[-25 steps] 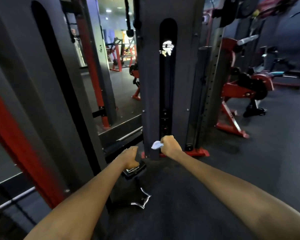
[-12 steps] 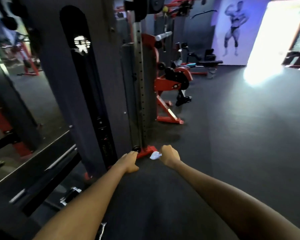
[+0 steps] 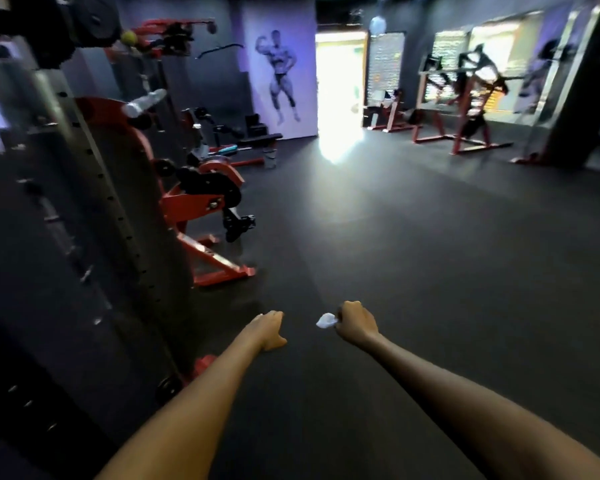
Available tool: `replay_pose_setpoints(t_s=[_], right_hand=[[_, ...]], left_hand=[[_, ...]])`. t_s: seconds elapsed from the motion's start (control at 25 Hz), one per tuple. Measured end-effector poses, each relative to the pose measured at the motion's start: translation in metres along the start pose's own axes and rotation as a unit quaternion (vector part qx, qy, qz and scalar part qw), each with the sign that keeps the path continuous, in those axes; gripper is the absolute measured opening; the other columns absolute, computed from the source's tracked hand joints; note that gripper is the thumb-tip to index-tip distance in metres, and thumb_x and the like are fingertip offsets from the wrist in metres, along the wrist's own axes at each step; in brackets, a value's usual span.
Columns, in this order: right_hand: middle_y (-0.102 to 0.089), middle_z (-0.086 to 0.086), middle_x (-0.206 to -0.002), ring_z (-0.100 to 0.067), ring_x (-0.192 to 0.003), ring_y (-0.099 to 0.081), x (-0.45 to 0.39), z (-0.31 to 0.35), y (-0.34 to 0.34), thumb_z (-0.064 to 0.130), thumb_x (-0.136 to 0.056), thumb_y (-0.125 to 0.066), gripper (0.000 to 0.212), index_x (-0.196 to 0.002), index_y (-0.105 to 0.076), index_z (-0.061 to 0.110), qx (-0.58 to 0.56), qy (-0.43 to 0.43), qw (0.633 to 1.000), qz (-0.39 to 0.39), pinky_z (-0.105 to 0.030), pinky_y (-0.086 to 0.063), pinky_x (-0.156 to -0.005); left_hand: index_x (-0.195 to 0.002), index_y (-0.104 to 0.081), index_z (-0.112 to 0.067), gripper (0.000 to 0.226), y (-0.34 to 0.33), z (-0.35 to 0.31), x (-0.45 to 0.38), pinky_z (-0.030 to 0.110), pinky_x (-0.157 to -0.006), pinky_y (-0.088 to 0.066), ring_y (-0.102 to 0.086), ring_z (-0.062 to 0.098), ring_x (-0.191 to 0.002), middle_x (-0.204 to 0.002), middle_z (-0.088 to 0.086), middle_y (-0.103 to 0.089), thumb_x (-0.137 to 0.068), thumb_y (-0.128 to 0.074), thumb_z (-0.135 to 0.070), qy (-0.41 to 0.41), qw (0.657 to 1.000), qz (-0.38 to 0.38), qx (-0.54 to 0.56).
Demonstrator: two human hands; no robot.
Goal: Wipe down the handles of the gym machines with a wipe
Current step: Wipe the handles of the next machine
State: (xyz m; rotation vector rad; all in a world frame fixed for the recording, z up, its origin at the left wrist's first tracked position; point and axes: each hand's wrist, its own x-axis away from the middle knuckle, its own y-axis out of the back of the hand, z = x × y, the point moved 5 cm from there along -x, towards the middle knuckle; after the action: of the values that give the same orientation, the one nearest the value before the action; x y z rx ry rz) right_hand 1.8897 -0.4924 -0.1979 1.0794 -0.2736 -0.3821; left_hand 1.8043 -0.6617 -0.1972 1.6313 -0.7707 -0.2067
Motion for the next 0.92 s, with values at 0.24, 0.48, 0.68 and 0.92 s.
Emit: replay_pose_setpoints(t_s=[0.24, 0.48, 0.68, 0.92], right_hand=[[-0.062, -0.017, -0.087, -0.037, -0.091, -0.061, -0.056, -0.1, 0.03, 0.012, -0.08, -0.049, 0.015, -0.066, -0.049, 0.009, -0.003, -0.126, 0.991, -0.044, -0.028, -0.034, -0.061], [-0.065, -0.012, -0.092, -0.033, -0.093, -0.062, -0.137, -0.217, 0.076, 0.01, -0.081, -0.046, 0.014, -0.078, -0.059, 0.008, -0.018, -0.22, 0.97, -0.098, -0.028, -0.039, -0.063], [-0.067, -0.01, -0.103, -0.03, -0.1, -0.061, -0.217, -0.306, 0.129, 0.012, -0.082, -0.047, 0.025, -0.096, -0.067, 0.01, -0.003, -0.265, 0.957, -0.122, -0.028, -0.045, -0.072], [-0.067, -0.011, -0.103, -0.031, -0.101, -0.061, -0.312, -0.389, 0.189, 0.011, -0.082, -0.049, 0.022, -0.096, -0.066, 0.01, 0.014, -0.293, 0.945, -0.142, -0.029, -0.046, -0.073]], left_hand=[[-0.146, -0.029, -0.006, 0.064, -0.013, -0.083, -0.125, 0.033, -0.113, -0.025, -0.035, 0.026, -0.136, -0.15, 0.01, -0.034, -0.092, -0.057, -0.026, -0.11, 0.991, 0.058, -0.041], [-0.14, -0.037, -0.006, 0.058, -0.016, -0.2, -0.257, 0.036, -0.112, -0.028, -0.039, 0.03, -0.132, -0.145, 0.012, -0.039, -0.089, -0.057, -0.026, -0.215, 0.969, 0.091, -0.081], [-0.139, -0.036, -0.004, 0.058, 0.006, -0.3, -0.372, 0.033, -0.108, -0.029, -0.041, 0.029, -0.129, -0.142, 0.013, -0.041, -0.09, -0.055, -0.028, -0.258, 0.958, 0.079, -0.102], [-0.135, -0.041, -0.004, 0.06, 0.018, -0.393, -0.495, 0.037, -0.102, -0.039, -0.045, 0.031, -0.126, -0.14, 0.014, -0.044, -0.087, -0.061, -0.033, -0.256, 0.959, 0.085, -0.083]])
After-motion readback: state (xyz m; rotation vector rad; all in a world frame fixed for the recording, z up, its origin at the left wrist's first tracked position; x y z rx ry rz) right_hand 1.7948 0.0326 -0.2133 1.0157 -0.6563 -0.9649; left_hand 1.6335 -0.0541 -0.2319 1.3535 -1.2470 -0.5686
